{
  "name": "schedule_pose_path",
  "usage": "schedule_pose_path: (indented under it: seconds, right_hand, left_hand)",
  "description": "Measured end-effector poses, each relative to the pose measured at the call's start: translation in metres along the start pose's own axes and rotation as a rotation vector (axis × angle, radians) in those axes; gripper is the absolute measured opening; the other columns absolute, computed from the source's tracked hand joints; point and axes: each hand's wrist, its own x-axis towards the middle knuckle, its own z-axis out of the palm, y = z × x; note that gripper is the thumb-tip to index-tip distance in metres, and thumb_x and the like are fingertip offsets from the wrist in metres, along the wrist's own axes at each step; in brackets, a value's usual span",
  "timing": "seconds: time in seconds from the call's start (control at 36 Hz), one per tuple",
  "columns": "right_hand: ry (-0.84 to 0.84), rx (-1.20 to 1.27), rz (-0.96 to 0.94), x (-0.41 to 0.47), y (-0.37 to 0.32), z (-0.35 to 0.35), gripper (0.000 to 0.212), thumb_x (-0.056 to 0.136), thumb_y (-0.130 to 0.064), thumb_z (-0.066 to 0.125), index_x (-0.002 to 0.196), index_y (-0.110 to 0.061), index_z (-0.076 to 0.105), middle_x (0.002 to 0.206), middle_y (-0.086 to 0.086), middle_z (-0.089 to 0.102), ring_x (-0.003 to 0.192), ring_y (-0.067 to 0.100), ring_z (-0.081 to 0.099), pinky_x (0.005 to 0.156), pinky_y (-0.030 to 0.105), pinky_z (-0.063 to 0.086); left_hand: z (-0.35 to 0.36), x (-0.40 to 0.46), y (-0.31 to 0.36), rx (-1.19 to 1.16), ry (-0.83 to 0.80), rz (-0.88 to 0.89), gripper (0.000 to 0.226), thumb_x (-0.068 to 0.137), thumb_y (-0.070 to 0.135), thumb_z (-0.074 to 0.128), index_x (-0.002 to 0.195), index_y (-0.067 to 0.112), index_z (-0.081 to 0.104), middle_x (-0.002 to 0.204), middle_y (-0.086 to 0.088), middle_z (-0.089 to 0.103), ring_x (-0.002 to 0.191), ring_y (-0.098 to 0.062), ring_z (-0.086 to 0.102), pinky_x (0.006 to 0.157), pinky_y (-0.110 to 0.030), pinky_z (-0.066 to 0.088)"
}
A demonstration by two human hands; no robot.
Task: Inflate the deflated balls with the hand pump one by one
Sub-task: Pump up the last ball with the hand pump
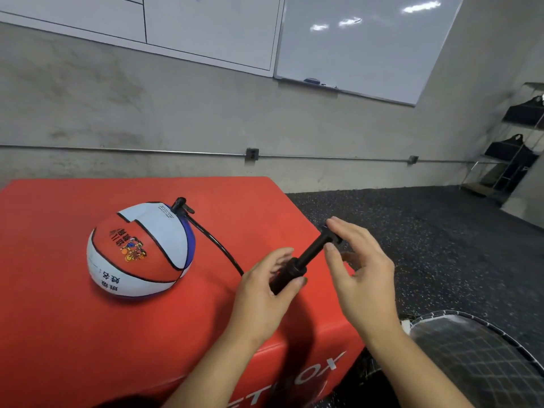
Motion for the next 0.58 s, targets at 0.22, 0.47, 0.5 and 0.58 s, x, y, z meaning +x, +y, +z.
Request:
schedule_pose_path:
  seconds: [0.22, 0.47, 0.5, 0.58]
  right_hand:
    - [-0.049, -0.063, 0.032, -0.020, 0.025, 0.013, 0.041, 0.095, -0.003, 0.072, 0.127, -0.028, 0.073, 0.129, -0.016, 0.067, 0.124, 0.013, 0.064, 0.084, 0.033, 0.061]
    - [-0.130, -0.036, 0.018, -0.028, 0.008, 0.024, 0.033, 0.094, -0.021, 0.069, 0.125, -0.031, 0.075, 0.131, -0.021, 0.065, 0.124, 0.010, 0.063, 0.085, 0.025, 0.058]
    - [-0.146, -0.035, 0.016, -0.026, 0.007, 0.024, 0.032, 0.095, -0.020, 0.070, 0.125, -0.031, 0.075, 0.131, -0.020, 0.065, 0.124, 0.008, 0.063, 0.086, 0.024, 0.057]
    - [-0.175, -0.031, 0.002, -0.022, 0.004, 0.020, 0.034, 0.096, -0.009, 0.073, 0.123, -0.028, 0.075, 0.129, -0.018, 0.066, 0.121, 0.003, 0.063, 0.083, 0.020, 0.056]
  left_hand:
    - [-0.001, 0.002, -0.003, 0.021, 0.019, 0.018, 0.050, 0.082, 0.031, 0.079, 0.130, 0.032, 0.066, 0.116, 0.018, 0.074, 0.114, -0.005, 0.069, 0.102, -0.028, 0.053]
    - [-0.004, -0.001, 0.008, 0.075, 0.003, 0.094, 0.040, 0.089, 0.027, 0.070, 0.128, 0.038, 0.067, 0.119, 0.023, 0.074, 0.110, -0.002, 0.071, 0.097, -0.030, 0.055]
    - [-0.005, -0.002, 0.010, 0.074, 0.011, 0.095, 0.041, 0.088, 0.028, 0.068, 0.128, 0.040, 0.066, 0.121, 0.024, 0.073, 0.112, -0.001, 0.070, 0.098, -0.028, 0.054]
    - [-0.007, -0.004, 0.017, 0.055, 0.016, 0.085, 0.042, 0.085, 0.032, 0.063, 0.124, 0.045, 0.067, 0.121, 0.023, 0.073, 0.113, -0.004, 0.070, 0.100, -0.030, 0.054]
